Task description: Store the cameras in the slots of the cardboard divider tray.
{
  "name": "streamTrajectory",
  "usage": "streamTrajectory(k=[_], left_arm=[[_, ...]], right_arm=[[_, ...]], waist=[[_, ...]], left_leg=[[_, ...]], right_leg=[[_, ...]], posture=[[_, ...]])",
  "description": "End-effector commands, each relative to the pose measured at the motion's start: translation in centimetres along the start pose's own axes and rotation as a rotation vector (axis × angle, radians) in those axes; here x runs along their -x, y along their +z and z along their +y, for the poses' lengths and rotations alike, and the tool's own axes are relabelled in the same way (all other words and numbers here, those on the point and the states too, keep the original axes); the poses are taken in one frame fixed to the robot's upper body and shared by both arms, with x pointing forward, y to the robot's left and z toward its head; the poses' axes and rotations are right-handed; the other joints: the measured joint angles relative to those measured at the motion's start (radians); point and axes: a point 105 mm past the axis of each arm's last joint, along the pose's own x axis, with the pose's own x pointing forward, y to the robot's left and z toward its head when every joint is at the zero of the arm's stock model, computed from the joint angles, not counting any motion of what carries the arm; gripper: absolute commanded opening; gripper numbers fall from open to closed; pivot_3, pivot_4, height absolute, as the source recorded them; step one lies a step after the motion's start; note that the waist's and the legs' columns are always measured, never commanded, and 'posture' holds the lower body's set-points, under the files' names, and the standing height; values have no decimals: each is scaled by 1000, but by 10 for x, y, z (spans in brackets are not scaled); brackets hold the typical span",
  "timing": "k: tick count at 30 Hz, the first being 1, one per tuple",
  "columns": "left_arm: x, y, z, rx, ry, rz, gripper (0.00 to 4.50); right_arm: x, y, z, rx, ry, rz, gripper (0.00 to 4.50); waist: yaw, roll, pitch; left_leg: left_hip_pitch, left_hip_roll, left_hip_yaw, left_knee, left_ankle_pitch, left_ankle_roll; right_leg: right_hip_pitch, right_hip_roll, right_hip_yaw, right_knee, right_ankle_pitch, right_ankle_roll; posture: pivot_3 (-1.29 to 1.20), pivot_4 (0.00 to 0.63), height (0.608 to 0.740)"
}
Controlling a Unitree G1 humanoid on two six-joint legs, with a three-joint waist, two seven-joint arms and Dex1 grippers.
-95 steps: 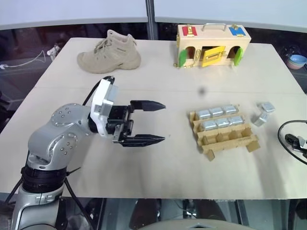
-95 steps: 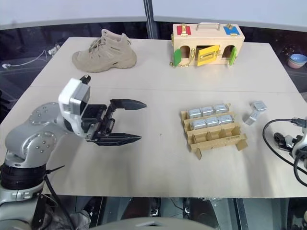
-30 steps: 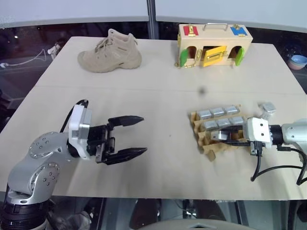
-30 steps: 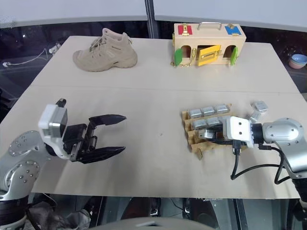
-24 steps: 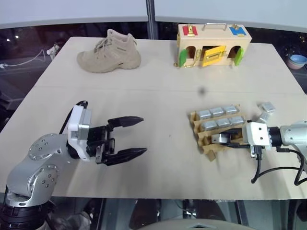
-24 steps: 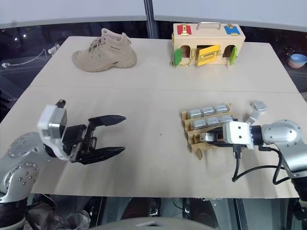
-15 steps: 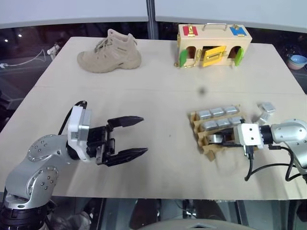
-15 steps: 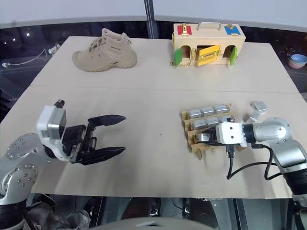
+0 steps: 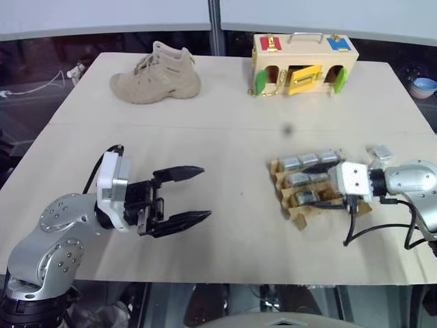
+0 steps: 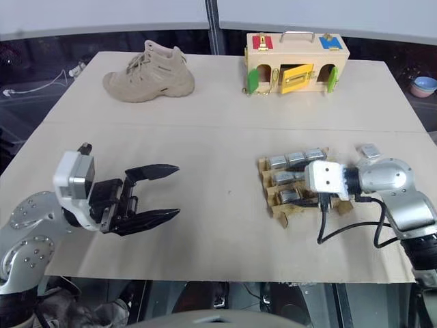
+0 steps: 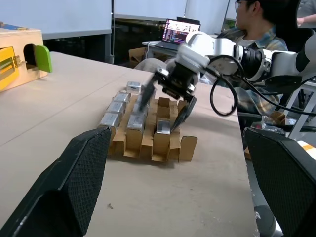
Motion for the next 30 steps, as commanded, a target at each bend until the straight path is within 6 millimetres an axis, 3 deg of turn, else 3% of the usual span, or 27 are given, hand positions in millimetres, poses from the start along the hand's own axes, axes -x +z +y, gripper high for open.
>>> streamTrajectory(k=[1, 5, 11, 16, 22, 30], left_arm=[[-3, 7, -3, -51, -8, -14, 4500], [-6, 6, 1, -55, 13, -24, 4500], [-12, 8, 8, -68, 37, -48, 4500], [-8, 14, 6, -72, -32, -54, 4500], [-2, 10, 3, -61, -54, -30, 4500], [7, 13, 8, -70, -14, -30, 4500]], right_arm=[[28, 37, -20, -102, -183, -77, 3472], [70, 12, -50, -362, -668, 154, 3472], [85, -47, -44, -831, -1045, 414, 3472], [83, -65, -40, -1020, -1168, 466, 3472], [89, -81, -42, -1083, -1258, 542, 3472], [84, -91, -44, -1148, -1256, 572, 3472]], waist=[[1, 0, 0], [1, 0, 0], [-6, -1, -1], [-5, 0, -1], [-4, 1, -1], [-15, 1, -1]], left_leg=[[0, 0, 0, 0, 0, 0], [-1, -1, -2, 0, 0, 0], [0, 0, -1, 0, 0, 0], [-2, 0, 0, 0, 0, 0], [-5, -1, 0, -1, 0, 0], [-4, -1, 0, -1, 0, 0]], right_leg=[[0, 0, 0, 0, 0, 0], [0, -1, -1, -1, 0, 0], [0, -1, 0, 1, 0, 0], [-3, 0, 0, 2, 0, 0], [-4, 0, 0, -1, 0, 0], [-5, 1, 0, 0, 0, 0]], posture=[[0, 150, 740], [0, 150, 740], [0, 150, 740], [0, 150, 740], [0, 150, 740], [0, 150, 740]])
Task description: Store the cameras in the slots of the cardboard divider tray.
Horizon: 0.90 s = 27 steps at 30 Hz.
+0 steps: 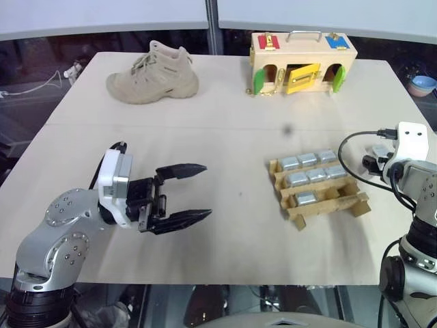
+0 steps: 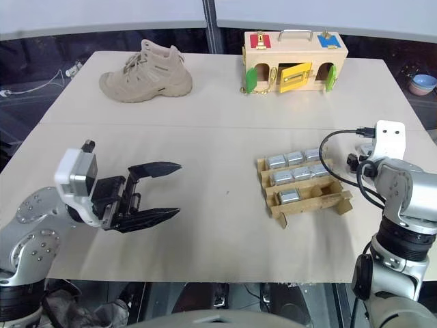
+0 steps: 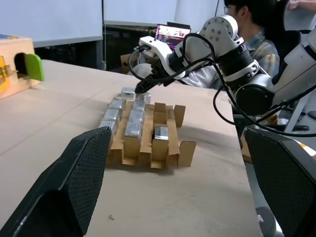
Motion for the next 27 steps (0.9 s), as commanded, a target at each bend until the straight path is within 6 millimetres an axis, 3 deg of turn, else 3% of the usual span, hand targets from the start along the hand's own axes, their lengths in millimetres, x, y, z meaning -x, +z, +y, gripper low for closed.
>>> streamTrajectory(k=[1, 9, 13, 16, 20, 23, 25, 27], left_arm=[[8, 11, 6, -43, 31, -1, 4500], [12, 11, 8, -66, 30, 23, 4500], [12, 11, 8, -65, 36, 16, 4500], [11, 10, 7, -63, 39, 12, 4500], [11, 10, 8, -62, 44, 9, 4500], [10, 9, 8, -60, 50, 6, 4500], [10, 8, 9, -58, 54, 5, 4500], [11, 6, 9, -53, 57, 8, 4500]], right_arm=[[-2, 7, -6, -37, -18, -3, 3472], [-18, 0, -9, -42, -20, 59, 3472], [-21, 3, -12, -44, -32, 39, 2266], [-21, 5, -13, -31, -34, 29, 911], [-17, 7, -17, 28, -25, 12, 807], [-5, 22, -4, 135, 159, -158, 807], [16, 35, 21, 196, 410, -322, 807], [44, 40, 38, 396, 617, -436, 807]], waist=[[-3, 0, 0], [-13, 0, 0], [-14, 0, 0], [-14, 0, 0], [-13, 0, 0], [-8, 0, 0], [-10, 0, 0], [-16, 3, 2]], left_leg=[[0, 0, 0, 0, 0, 0], [0, 0, 0, 0, 0, 0], [0, 0, 0, -1, 0, 0], [0, 0, 0, -1, 0, 0], [0, 0, 0, -1, 0, 0], [-2, 0, 0, -1, 0, 0], [-3, 0, 0, -1, 0, 0], [-3, 0, 0, -1, 0, 0]], right_leg=[[0, 0, 0, 0, 0, 0], [0, 0, 0, -1, 0, 0], [0, 0, 0, 0, 0, 0], [0, 0, 1, 0, 0, 0], [-1, 0, 1, 0, 0, 0], [-2, 0, 0, -1, 0, 0], [-3, 0, 0, -1, -1, 1], [-3, 0, 1, -1, -2, 3]], posture=[[0, 150, 740], [0, 150, 740], [0, 150, 740], [0, 150, 740], [0, 150, 740], [0, 150, 740], [0, 150, 740], [0, 150, 740]])
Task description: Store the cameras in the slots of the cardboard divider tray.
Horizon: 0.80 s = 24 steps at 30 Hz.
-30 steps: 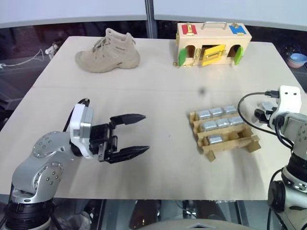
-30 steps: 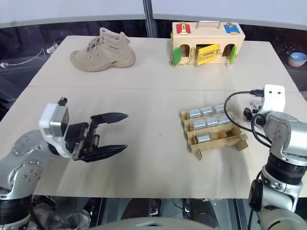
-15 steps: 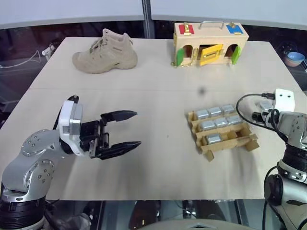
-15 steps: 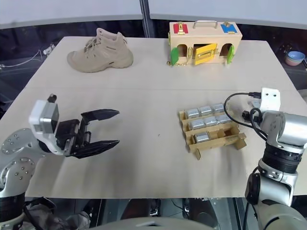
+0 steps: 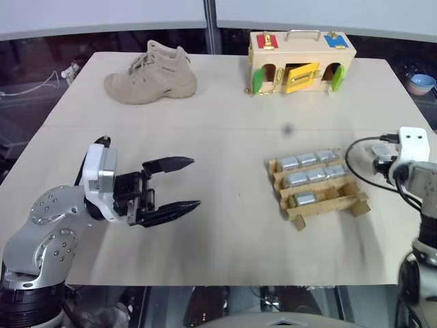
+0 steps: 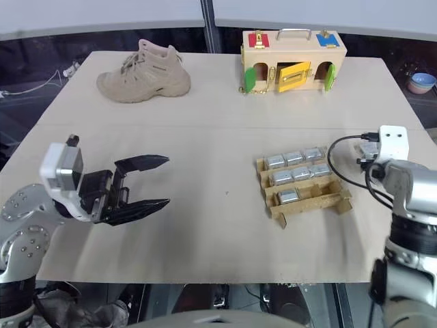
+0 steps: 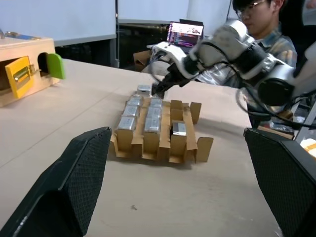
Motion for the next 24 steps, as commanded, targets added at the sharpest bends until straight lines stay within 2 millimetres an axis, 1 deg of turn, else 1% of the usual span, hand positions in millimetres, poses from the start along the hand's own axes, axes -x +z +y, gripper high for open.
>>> streamTrajectory(k=[1, 2, 3, 6, 8, 10, 14, 16, 19, 24], left_arm=[[0, 2, -2, -32, 1, -1, 4500], [0, 2, -1, -30, 1, 0, 4500], [0, 1, -1, -29, 0, 0, 4500], [1, 1, 0, -28, 0, 1, 4500], [0, 1, 0, -30, -6, 5, 4500], [0, 2, 0, -30, -7, 4, 4500], [-1, 2, -2, -31, -8, 6, 4500], [-1, 3, -3, -31, -7, 6, 4500], [-2, 3, -5, -29, -5, 5, 4500], [-2, 3, -6, -29, 0, 5, 4500]], right_arm=[[41, 45, 50, 360, 410, -280, 807], [51, 42, 62, 470, 520, -300, 807], [57, 38, 70, 568, 599, -317, 807], [69, 28, 81, 706, 800, -354, 807], [69, 18, 82, 794, 898, -321, 807], [68, 14, 83, 842, 950, -331, 807], [59, -4, 77, 961, 1016, -273, 807], [56, -9, 76, 1008, 1032, -261, 807], [51, -16, 75, 1042, 1047, -252, 807], [48, -25, 74, 1109, 1080, -222, 807]], waist=[[-1, 4, 3], [1, 5, 3], [1, 4, 3], [0, 2, 3], [1, 2, 3], [2, 1, 3], [5, 1, 3], [6, 1, 3], [6, 1, 3], [7, 1, 3]], left_leg=[[0, 0, 0, 0, 0, 0], [0, 0, 0, 0, 0, 0], [1, 0, 0, 0, 0, 0], [2, 1, 0, 0, 0, 0], [4, 1, 0, 1, 0, 0], [5, 0, 1, 2, 0, 0], [5, 0, 1, 2, 0, 0], [5, 1, 1, 2, 0, 0], [5, 1, 1, 2, 0, 0], [6, 1, 1, 2, 0, 0]], right_leg=[[0, 0, 1, 0, 0, 0], [0, 0, 1, 0, 0, 1], [0, 0, 0, 0, 0, 1], [1, 1, 0, 0, 0, 1], [3, 1, 0, 0, 0, 1], [4, 0, 1, 0, 0, 1], [5, 0, 0, 1, 0, 1], [5, 0, 0, 1, 0, 1], [5, 0, 0, 1, 0, 1], [5, 0, 1, 1, 1, -2]], posture=[[0, 150, 740], [0, 150, 740], [0, 150, 740], [0, 150, 740], [0, 150, 740], [0, 150, 740], [0, 150, 740], [0, 150, 740], [0, 150, 740], [0, 150, 740]])
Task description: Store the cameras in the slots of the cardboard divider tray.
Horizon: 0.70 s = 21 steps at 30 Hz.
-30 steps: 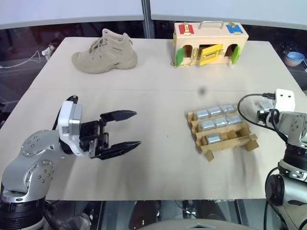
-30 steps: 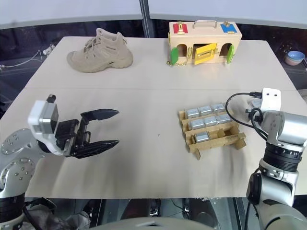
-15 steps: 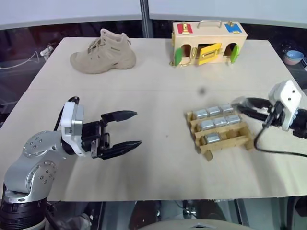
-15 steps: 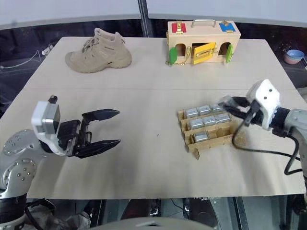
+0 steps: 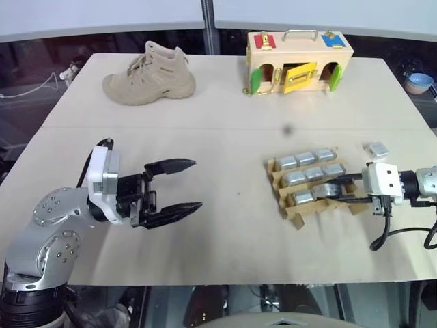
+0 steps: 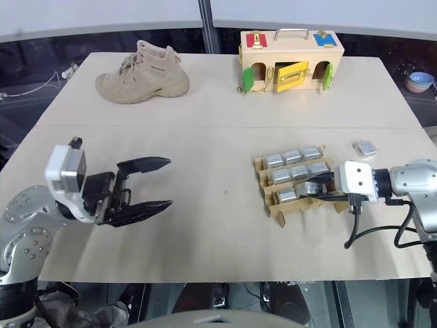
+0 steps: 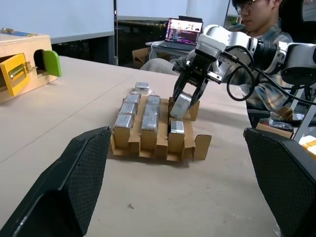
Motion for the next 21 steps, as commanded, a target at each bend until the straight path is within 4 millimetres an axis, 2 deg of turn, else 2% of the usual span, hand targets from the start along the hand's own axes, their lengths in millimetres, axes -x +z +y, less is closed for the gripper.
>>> streamTrajectory(k=[1, 10, 16, 17, 21], left_arm=[[-2, 8, -4, -36, -8, -10, 4500], [-5, 8, -5, -34, -13, -13, 4500], [-5, 9, -6, -32, -12, -14, 4500], [-5, 9, -6, -31, -11, -15, 4500], [-6, 8, -7, -31, -8, -17, 4500]], right_arm=[[2, 0, 2, 84, 53, 38, 807], [-5, -4, 1, 149, 96, 56, 807], [-7, -9, 5, 115, 133, 70, 807], [-7, -9, 5, 109, 128, 70, 1826], [1, -5, -4, 99, 63, 69, 3690]], waist=[[1, 0, 0], [1, 0, 0], [5, 0, 0], [6, 0, 0], [8, 0, 0]], left_leg=[[0, 0, 0, 0, 0, 0], [2, 0, 0, 0, 0, 0], [2, 0, 0, 0, 0, 0], [2, 0, 0, 0, 0, 0], [2, 0, 0, 0, 0, 0]], right_leg=[[0, 0, 0, 0, 0, 0], [3, 0, 0, 0, 0, 0], [3, 0, 0, 0, 1, -1], [3, 0, 0, 0, 1, -1], [3, 0, -1, 0, 1, -1]], posture=[[0, 150, 740], [0, 150, 740], [0, 150, 740], [0, 150, 740], [0, 150, 740]])
